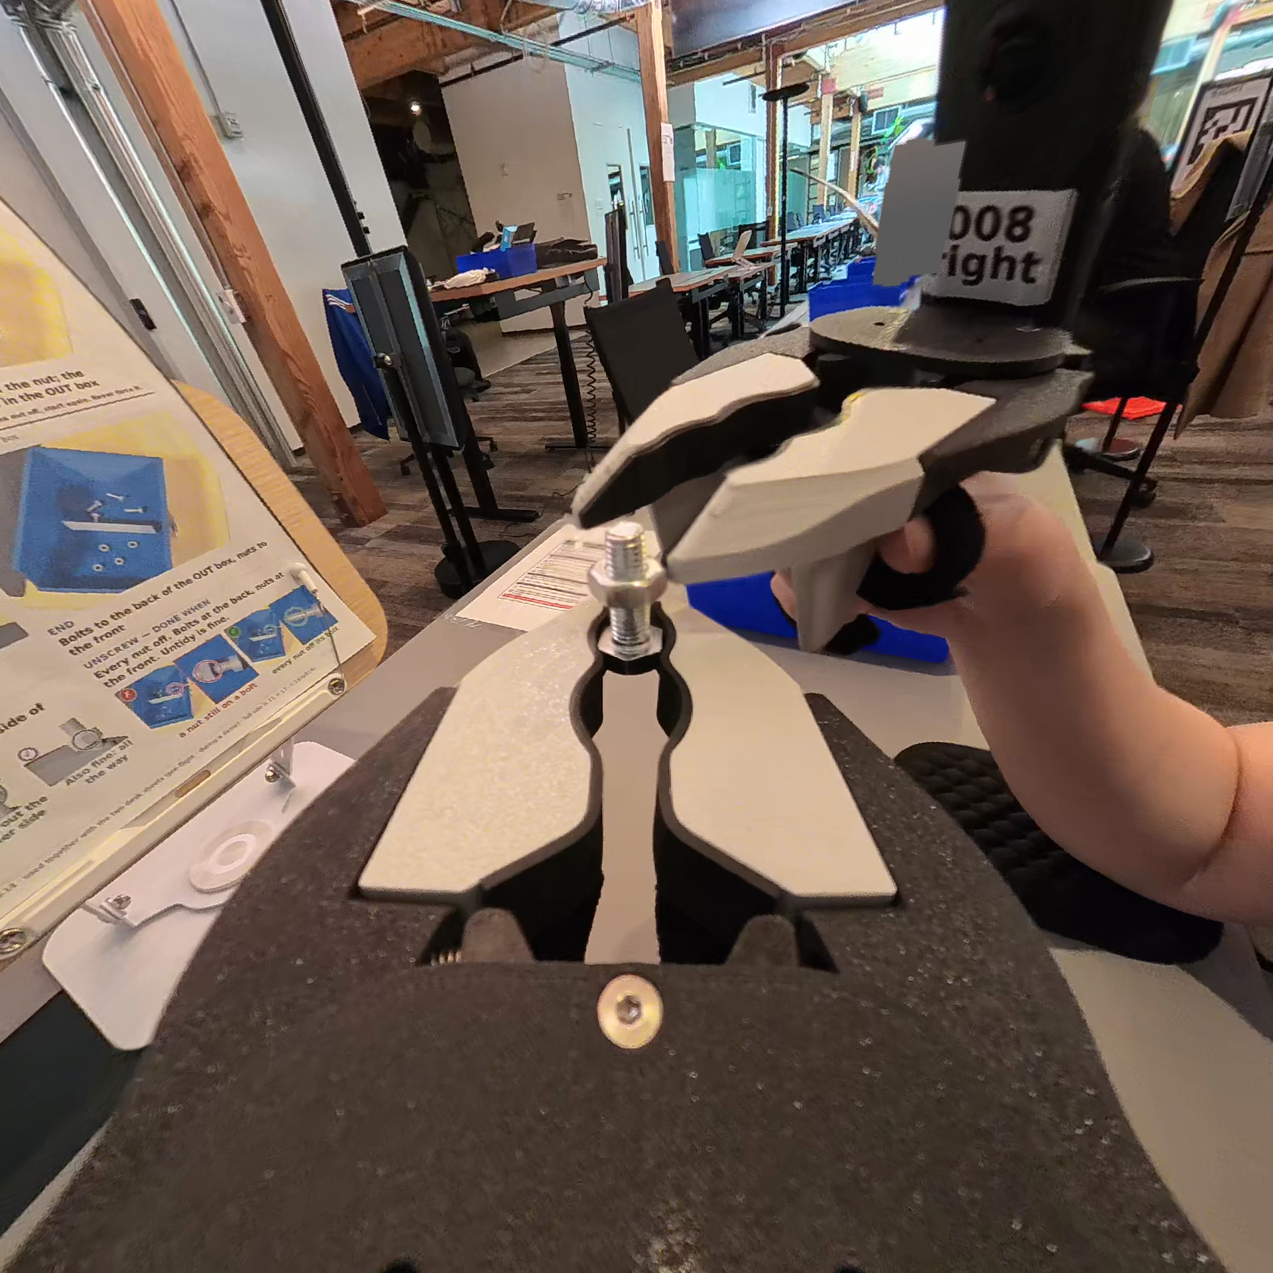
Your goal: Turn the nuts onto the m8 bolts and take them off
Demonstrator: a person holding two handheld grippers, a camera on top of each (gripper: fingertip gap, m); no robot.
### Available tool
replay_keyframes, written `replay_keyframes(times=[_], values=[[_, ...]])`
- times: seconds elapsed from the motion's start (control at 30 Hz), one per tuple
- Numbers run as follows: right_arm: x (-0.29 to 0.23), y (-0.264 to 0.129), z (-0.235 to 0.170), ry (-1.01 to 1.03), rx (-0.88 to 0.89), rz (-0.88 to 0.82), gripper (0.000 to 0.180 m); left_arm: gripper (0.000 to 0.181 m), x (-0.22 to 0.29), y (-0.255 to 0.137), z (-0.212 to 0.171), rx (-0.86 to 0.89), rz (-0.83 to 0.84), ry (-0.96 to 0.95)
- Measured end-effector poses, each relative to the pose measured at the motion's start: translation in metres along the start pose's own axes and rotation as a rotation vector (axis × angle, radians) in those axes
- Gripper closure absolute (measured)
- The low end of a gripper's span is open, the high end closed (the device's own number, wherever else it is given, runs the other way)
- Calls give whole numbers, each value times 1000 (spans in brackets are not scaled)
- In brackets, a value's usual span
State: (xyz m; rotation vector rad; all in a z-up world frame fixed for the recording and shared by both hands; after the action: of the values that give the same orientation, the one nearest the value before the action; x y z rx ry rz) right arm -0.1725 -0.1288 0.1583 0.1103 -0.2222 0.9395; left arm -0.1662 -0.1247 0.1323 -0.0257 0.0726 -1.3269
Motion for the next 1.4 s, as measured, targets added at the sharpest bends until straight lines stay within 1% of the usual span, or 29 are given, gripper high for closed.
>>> replay_keyframes(times=[0.1, 0.27, 0.33, 0.37, 0.4, 0.43, 0.47, 0.53, 0.63, 0.73, 0.77, 0.93, 1.07, 1.13, 1.2, 1.23, 1.27, 1.33, 1.4], values=[[6, -7, 3, 30, 20, -8, 156, 170, 1, -2, 2, 11, -20, -23], [-12, -1, 9, 37, 59, 77, 156, 171, 4, 0, 0, 2, -30, -15], [-9, 3, 3, 21, 23, 53, 156, 171, 7, 1, 0, 0, -37, -10], [-6, 2, 1, 13, 16, 37, 152, 171, 7, 2, 0, -4, -29, -7], [-3, 0, 1, 23, 16, 37, 152, 170, 5, 2, -1, -6, -19, -3], [-1, -2, 1, 41, 17, 40, 153, 171, 4, 1, 0, -2, -16, -3], [2, -5, 3, 58, 29, 34, 159, 171, 4, 0, 1, 2, -24, -10], [1, -10, 10, 80, 77, 48, 162, 171, 5, -2, 2, 9, -37, -24], [-11, -7, 15, 83, 92, 98, 159, 170, 4, -2, 2, 7, -28, -12], [-11, 0, 7, 29, 41, 61, 157, 171, 9, -1, 3, 9, -45, -11], [-8, 0, 6, 19, 37, 50, 153, 170, 10, -1, 3, 4, -43, -8], [1, -7, 6, 80, 47, 50, 158, 171, 7, -3, 5, 14, -41, -20], [-15, -4, 14, 57, 87, 114, 157, 171, 7, -3, 4, 10, -39, -16], [-15, 0, 11, 29, 63, 87, 157, 171, 10, -2, 4, 11, -49, -16], [-8, -1, 8, 25, 50, 58, 152, 171, 11, -2, 5, 11, -49, -16], [-6, -4, 7, 45, 46, 63, 153, 171, 10, -3, 5, 13, -42, -16], [0, -7, 6, 62, 37, 46, 159, 170, 9, -4, 6, 17, -44, -17], [9, -14, 4, 63, 24, 16, 157, 171, 8, -6, 7, 21, -50, -28], [5, -16, 9, 67, 48, 44, 154, 170, 6, -7, 8, 25, -37, -28]])
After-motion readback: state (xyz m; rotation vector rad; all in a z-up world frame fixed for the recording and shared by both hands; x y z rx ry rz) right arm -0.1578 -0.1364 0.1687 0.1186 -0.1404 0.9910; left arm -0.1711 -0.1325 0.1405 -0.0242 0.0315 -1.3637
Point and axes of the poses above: each gripper's, where its closed fingertips meet, y out along the fingers, z out of its top, x = y × z across the jaws, the point moved 1 cm from there along -y, back along the fingers, and after that the axes turned 6 degrees about -y, right-handed, at the moved point
